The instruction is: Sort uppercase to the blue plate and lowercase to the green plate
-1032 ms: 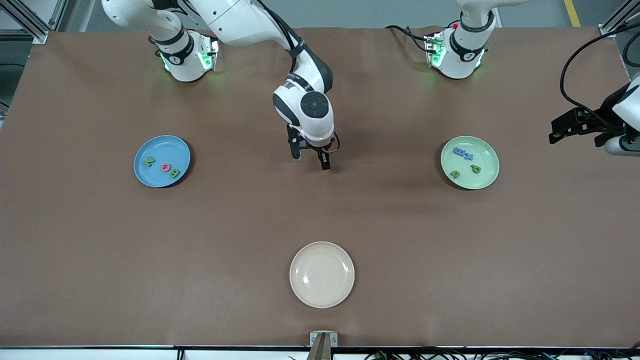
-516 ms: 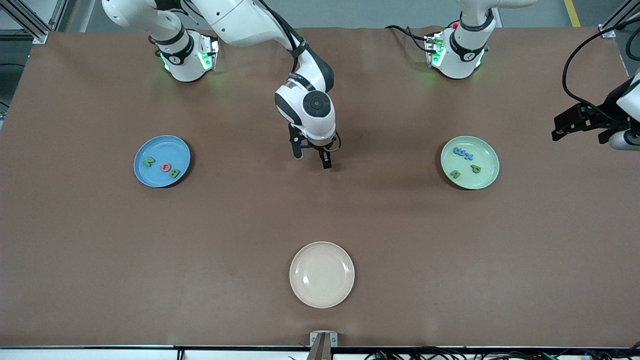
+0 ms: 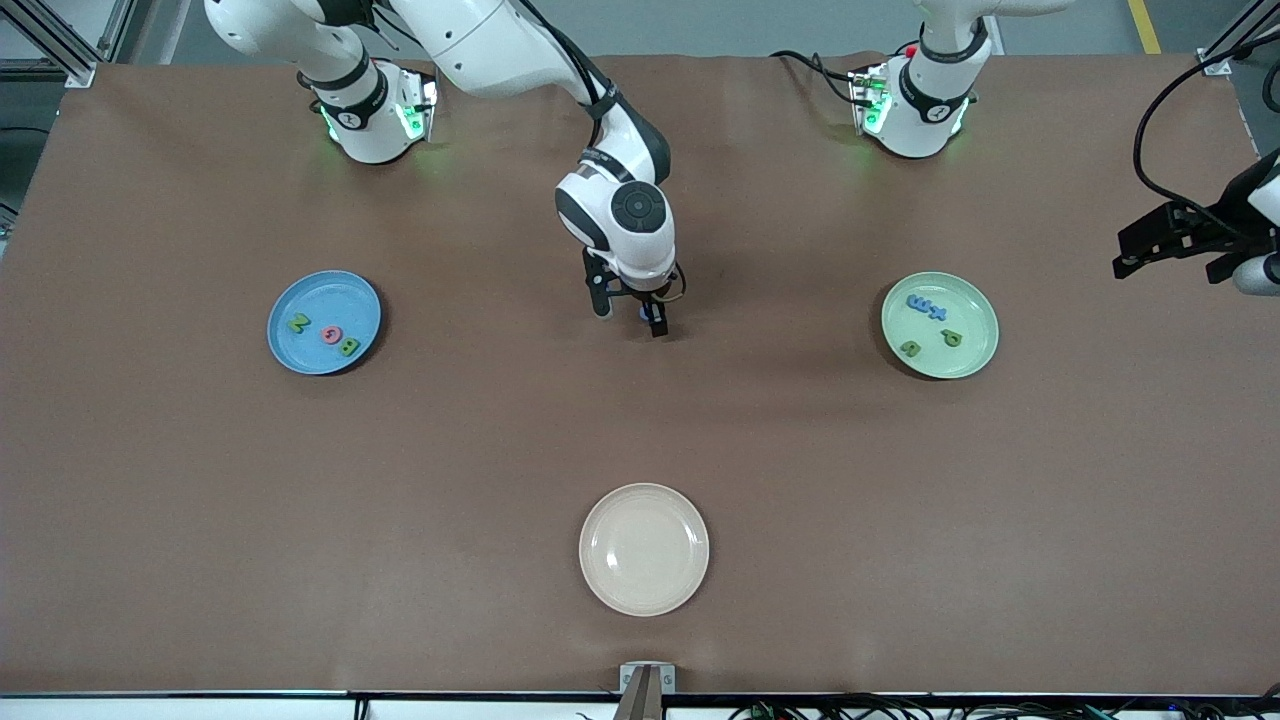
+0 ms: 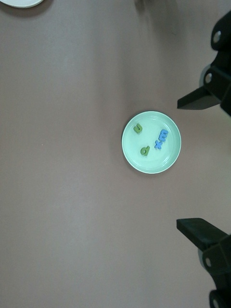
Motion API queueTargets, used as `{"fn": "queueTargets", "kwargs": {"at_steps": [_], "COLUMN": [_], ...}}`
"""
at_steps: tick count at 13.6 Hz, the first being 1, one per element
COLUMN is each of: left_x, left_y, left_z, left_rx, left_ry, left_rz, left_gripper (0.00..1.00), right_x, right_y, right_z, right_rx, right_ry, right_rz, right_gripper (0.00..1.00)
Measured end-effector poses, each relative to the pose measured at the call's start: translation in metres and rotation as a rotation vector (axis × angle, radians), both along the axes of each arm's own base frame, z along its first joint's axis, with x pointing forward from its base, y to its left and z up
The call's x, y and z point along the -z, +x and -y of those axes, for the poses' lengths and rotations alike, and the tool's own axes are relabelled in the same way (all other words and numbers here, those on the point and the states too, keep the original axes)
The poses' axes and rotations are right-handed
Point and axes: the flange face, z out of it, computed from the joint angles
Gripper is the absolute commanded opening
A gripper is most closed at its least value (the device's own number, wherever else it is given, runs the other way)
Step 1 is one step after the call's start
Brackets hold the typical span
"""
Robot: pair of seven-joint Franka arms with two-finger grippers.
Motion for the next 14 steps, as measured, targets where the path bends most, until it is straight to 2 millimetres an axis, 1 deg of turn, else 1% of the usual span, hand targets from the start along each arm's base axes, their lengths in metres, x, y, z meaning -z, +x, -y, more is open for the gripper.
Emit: {"fn": "queueTargets", "kwargs": {"at_steps": [2,5,6,9,12,14], "left_x": [-0.002,-0.002,-0.002,-0.003,-0.003,-0.003], "left_y": [-0.003,-0.008,-0.011,-0.016,-0.017,-0.017], "left_z": [0.001,0.003,0.003,0.006,0.014,0.015], "left_rx": [0.002,0.005,0.006,0.012,0.026,0.027], "left_ry": [0.000,-0.001,-0.001,-0.001,-0.001,-0.001], "left_rz": [-0.001,-0.004,-0.007,-0.007,-0.007,-0.006], "left_gripper": [0.99,0.99,0.99,0.99,0.99,0.99], "right_x": [-0.002,-0.002,-0.003,-0.005,-0.005,-0.005], "right_y": [0.000,-0.002,-0.001,-0.001,-0.002,-0.002], "right_z": [-0.002,-0.004,-0.004,-0.005,-0.006,-0.006], "right_rx": [-0.012,-0.019,-0.021,-0.034,-0.048,-0.049], "right_ry": [-0.001,-0.002,-0.002,-0.008,-0.016,-0.017], "right_rz": [0.012,0.017,0.021,0.028,0.037,0.039], "right_gripper": [0.72,0.55,0.54,0.55,0.56,0.57]}}
